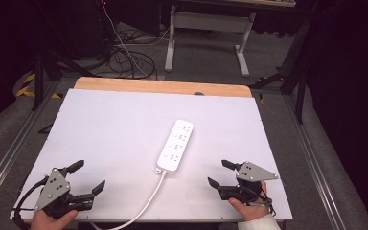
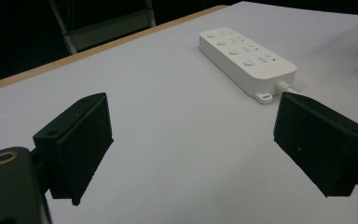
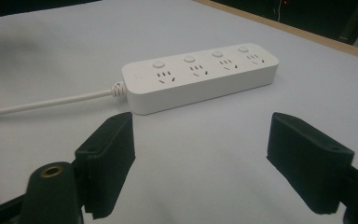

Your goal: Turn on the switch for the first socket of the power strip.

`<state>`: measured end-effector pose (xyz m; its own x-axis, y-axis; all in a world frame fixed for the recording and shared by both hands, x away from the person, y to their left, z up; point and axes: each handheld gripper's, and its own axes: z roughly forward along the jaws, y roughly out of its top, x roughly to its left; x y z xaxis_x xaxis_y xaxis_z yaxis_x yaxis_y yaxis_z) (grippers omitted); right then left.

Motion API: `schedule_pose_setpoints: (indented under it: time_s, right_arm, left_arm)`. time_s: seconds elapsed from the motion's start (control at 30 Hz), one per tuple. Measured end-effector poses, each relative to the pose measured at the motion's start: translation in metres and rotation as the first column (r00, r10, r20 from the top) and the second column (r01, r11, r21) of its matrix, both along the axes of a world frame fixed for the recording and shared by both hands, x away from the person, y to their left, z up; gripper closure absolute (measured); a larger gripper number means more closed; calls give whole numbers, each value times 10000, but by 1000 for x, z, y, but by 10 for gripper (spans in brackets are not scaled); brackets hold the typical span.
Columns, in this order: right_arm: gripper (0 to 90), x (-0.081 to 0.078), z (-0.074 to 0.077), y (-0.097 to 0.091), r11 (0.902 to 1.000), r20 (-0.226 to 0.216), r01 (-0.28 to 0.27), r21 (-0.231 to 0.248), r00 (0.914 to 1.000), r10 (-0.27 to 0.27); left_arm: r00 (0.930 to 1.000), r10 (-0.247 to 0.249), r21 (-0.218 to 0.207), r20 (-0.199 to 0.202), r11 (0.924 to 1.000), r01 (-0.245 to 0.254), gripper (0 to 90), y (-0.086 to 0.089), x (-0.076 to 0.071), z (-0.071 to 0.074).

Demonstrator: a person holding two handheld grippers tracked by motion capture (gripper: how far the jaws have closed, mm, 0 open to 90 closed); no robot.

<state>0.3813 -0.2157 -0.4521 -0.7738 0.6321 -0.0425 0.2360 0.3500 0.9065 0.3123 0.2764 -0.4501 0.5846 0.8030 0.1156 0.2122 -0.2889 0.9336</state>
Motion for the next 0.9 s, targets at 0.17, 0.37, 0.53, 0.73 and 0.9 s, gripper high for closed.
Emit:
schedule_pose_setpoints:
  time_s: [0.17, 0.37, 0.53, 0.73, 0.9]
  right_arm:
    - [240, 0, 1, -1, 10000, 46, 14, 41, 10000, -14]
    - [240, 0, 0, -1, 9999, -20, -67, 96, 10000, 67]
    - [240, 0, 1, -1, 9999, 92, -52, 129, 9999, 51]
    - [240, -1, 3, -1, 9998, 88, -71, 191, 9999, 69]
    - [240, 0, 4, 1, 9999, 100, -81, 148, 9999, 80]
  left_arm:
    - [9999, 70, 71, 109, 9999, -71, 121, 1, -1, 1]
    - [10000, 47, 18, 75, 10000, -47, 122, 1, -1, 1]
    - [9999, 49, 120, 142, 9999, -50, 122, 0, -1, 1]
    - [9997, 105, 247, 233, 9996, -111, 118, 0, -2, 1]
    - [9991, 159, 457, 392, 9988, -177, 122, 3, -1, 4]
